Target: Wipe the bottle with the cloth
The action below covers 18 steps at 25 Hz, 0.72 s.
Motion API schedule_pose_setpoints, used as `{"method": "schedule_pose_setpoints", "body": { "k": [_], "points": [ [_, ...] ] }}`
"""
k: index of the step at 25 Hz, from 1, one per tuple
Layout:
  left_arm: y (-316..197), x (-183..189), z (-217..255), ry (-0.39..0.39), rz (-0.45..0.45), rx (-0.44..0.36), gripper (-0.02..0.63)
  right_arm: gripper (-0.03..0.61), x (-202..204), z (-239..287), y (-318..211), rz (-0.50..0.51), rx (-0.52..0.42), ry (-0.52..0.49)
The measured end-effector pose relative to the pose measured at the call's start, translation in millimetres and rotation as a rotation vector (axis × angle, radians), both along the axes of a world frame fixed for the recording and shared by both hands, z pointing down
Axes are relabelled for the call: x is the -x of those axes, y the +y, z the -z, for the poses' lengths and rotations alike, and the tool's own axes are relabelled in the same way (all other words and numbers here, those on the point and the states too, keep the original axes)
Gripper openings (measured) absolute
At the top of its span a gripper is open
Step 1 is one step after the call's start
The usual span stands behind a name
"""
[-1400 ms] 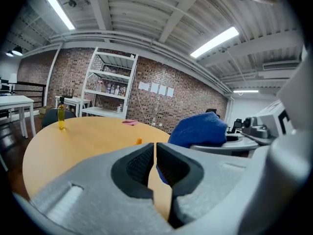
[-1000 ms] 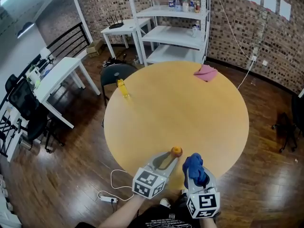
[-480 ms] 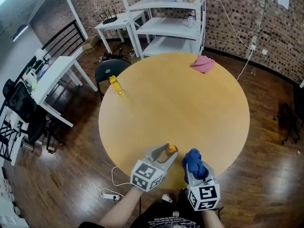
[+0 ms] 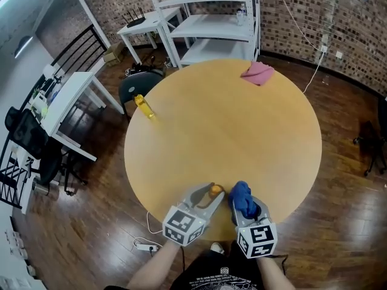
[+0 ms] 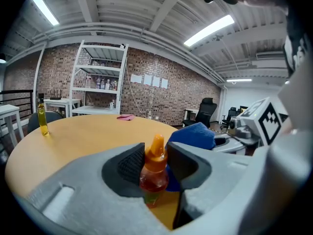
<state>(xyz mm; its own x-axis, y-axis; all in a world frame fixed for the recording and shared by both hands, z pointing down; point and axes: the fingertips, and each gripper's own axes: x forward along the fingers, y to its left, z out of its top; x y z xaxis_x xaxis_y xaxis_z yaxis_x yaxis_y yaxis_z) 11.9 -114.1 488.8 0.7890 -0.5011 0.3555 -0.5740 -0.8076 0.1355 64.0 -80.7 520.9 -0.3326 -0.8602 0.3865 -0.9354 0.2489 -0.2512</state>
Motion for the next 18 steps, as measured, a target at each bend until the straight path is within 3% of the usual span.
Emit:
{"method": "schedule_pose_setpoints", "body": {
  "k": [9, 14, 18],
  "points": [
    [-2, -1, 2, -0.001, -0.002, -0.004, 0.146, 0.109, 1, -11, -58, 0.048, -0.025, -0.072],
    [-2, -2, 1, -0.004, -0.003, -0.003, 0.144, 0.109, 18, -21, -72, 0.134, 0.022, -0.273],
    [-1, 0, 1, -0.002, -0.007, 0.002, 0.144, 0.107, 25, -22, -78, 0.172, 0.019, -0.282]
  ]
}}
